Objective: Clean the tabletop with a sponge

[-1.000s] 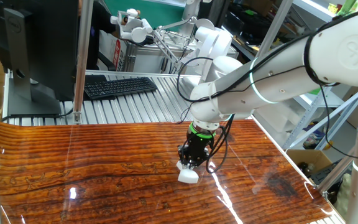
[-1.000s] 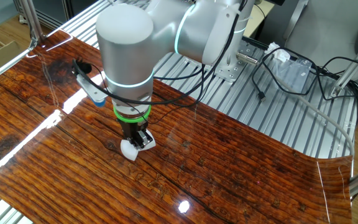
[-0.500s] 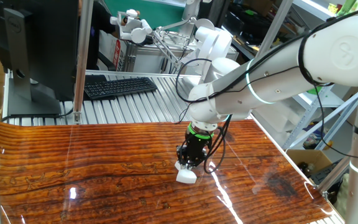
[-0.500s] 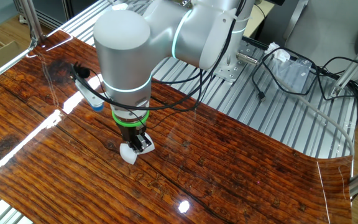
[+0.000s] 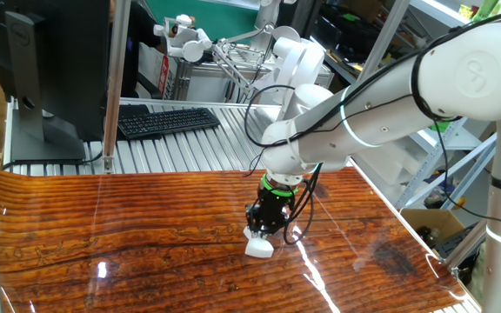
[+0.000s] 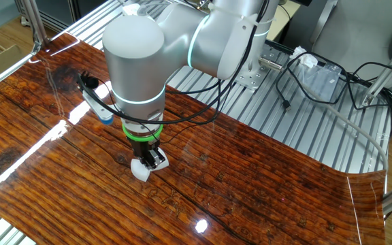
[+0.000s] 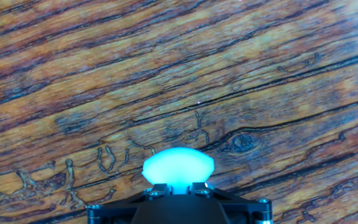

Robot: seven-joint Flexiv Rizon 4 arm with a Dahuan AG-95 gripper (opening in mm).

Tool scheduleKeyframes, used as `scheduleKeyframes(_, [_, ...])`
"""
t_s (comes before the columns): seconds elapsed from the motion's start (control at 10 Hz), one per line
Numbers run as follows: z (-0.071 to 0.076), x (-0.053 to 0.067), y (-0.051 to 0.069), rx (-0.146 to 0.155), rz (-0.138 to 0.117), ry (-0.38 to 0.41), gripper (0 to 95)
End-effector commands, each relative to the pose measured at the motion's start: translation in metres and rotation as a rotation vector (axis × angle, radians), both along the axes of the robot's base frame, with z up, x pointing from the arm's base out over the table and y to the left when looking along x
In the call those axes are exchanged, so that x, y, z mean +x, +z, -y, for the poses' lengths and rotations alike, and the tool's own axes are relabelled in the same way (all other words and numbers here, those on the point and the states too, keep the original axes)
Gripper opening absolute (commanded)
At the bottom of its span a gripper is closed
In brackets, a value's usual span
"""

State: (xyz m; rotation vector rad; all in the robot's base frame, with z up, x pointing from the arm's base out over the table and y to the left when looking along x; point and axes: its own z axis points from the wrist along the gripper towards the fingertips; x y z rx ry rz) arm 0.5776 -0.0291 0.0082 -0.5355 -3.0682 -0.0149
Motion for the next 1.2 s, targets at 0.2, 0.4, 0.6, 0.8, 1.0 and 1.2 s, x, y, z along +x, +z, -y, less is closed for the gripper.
scheduleKeyframes(0.2, [0.0004,-0.0004,0.0001,-0.002,0.002,0.003,0.0])
scheduleKeyframes(0.4, [0.0013,0.0006,-0.001,-0.003,0.003,0.006,0.0])
scheduleKeyframes(0.6, [0.0035,0.0031,-0.0034,-0.003,0.005,0.01,0.0])
scheduleKeyframes(0.8, [0.0043,0.0029,-0.0006,-0.002,0.001,0.009,0.0])
scheduleKeyframes(1.0, [0.0052,0.0035,-0.0003,-0.003,0.004,0.011,0.0])
scheduleKeyframes(1.2, [0.0085,0.0065,-0.0026,-0.004,0.01,0.018,0.0])
